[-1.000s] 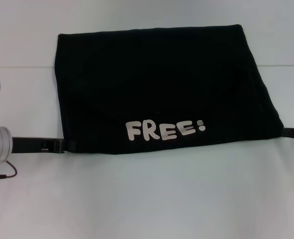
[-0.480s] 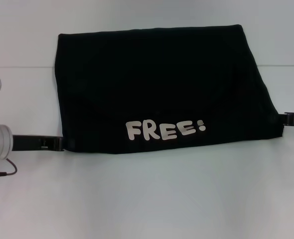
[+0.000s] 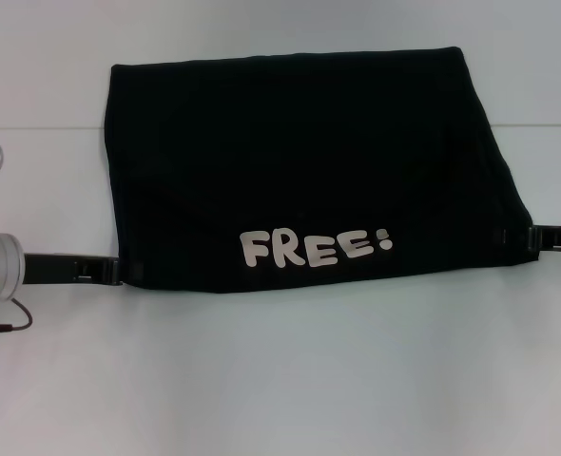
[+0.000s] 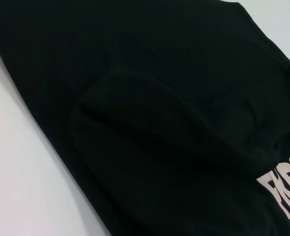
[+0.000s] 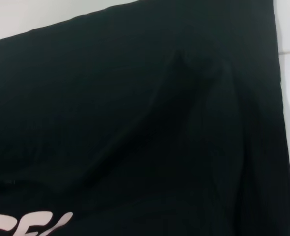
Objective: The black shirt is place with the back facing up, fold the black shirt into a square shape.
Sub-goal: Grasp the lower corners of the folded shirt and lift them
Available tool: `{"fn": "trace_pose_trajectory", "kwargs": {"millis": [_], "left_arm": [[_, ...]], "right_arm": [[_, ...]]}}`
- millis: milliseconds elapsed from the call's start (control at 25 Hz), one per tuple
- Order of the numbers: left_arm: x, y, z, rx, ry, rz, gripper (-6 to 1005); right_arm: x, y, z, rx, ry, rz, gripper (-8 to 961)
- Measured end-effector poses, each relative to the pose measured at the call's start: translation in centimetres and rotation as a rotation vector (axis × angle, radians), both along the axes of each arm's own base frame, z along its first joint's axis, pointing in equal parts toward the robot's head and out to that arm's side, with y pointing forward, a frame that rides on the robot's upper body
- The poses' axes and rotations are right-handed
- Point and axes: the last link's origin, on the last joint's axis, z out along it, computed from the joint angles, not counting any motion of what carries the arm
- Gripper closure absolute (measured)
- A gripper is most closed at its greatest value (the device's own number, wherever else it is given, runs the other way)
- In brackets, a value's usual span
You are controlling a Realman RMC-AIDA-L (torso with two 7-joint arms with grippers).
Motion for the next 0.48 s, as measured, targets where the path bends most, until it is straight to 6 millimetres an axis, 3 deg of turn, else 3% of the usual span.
{"fn": "trace_pose_trajectory", "kwargs": {"millis": [480], "left_arm": [[0.05, 0.07, -0.04, 0.0, 0.002, -0.002, 999]], "right_arm": [[0.32, -0.55, -0.13, -0.014, 0.005, 0.001, 766]]}}
